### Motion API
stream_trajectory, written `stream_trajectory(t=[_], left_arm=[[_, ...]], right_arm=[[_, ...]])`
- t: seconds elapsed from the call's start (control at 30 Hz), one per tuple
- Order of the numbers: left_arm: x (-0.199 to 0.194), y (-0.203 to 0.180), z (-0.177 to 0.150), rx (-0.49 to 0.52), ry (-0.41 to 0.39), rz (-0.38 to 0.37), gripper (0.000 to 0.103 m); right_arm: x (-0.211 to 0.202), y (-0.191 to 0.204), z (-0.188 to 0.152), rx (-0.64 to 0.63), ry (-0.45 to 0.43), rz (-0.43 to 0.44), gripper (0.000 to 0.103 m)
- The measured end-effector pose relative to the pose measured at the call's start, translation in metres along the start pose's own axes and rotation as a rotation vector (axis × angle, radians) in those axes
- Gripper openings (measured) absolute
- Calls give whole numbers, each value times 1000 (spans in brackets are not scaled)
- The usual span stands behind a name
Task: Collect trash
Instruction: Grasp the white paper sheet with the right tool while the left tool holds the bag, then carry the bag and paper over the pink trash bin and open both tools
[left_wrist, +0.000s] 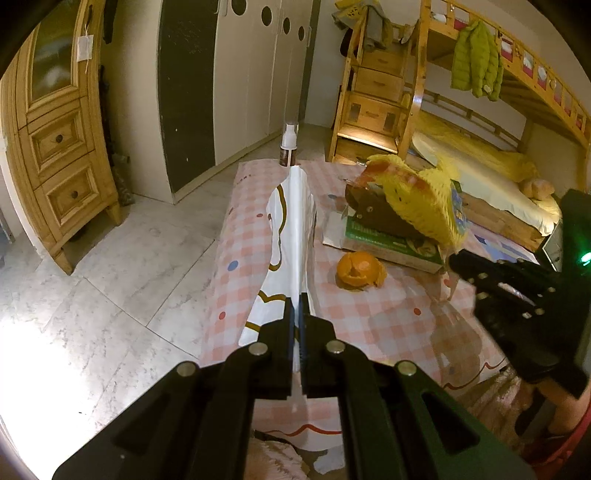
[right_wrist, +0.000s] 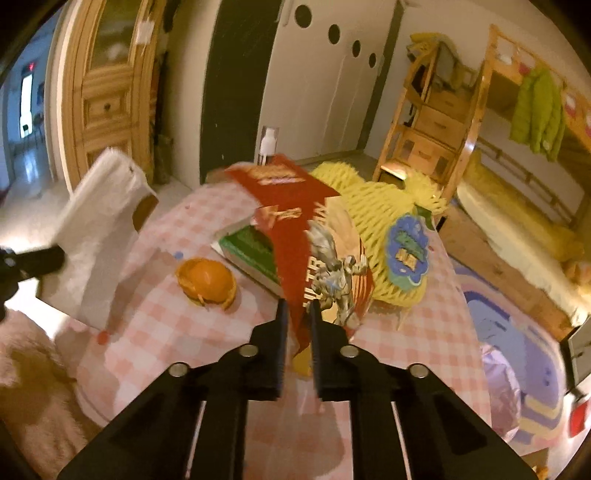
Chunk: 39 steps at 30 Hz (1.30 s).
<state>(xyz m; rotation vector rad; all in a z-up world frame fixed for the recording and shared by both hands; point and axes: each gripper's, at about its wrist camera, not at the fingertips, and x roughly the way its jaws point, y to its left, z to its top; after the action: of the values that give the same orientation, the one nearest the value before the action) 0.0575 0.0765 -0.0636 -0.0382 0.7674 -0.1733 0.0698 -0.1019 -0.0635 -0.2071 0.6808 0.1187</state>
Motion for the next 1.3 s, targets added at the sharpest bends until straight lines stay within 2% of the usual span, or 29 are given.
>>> stream_trajectory(t=[0.13, 0.23, 0.4, 0.63, 0.87, 1.07, 1.2, 1.3], left_arm=[[-5, -10, -1, 19, -5, -11, 0], [-10, -21, -1, 39, -13, -28, 0], [-11, -43, 0, 87, -17, -74, 0], [-1, -70, -8, 140, 31, -109, 0], [16, -83, -21, 176, 110, -137, 0], [29, -96, -33, 213, 184, -163, 0], [35, -96, -38, 203, 214, -170, 0], [41, -92, -40, 191, 241, -159, 0]], right_arm=[[-18, -22, 7, 85, -17, 67, 7], [-30, -41, 7, 154, -24, 113, 0], [-41, -71, -7, 268, 6, 170, 0], [-28, -81, -27, 273, 69, 155, 3], [-18, -82, -37, 311, 112, 270, 7], [-11, -73, -35, 312, 140, 323, 23], [-7, -73, -37, 340, 153, 358, 33], [1, -73, -40, 348, 175, 336, 38]])
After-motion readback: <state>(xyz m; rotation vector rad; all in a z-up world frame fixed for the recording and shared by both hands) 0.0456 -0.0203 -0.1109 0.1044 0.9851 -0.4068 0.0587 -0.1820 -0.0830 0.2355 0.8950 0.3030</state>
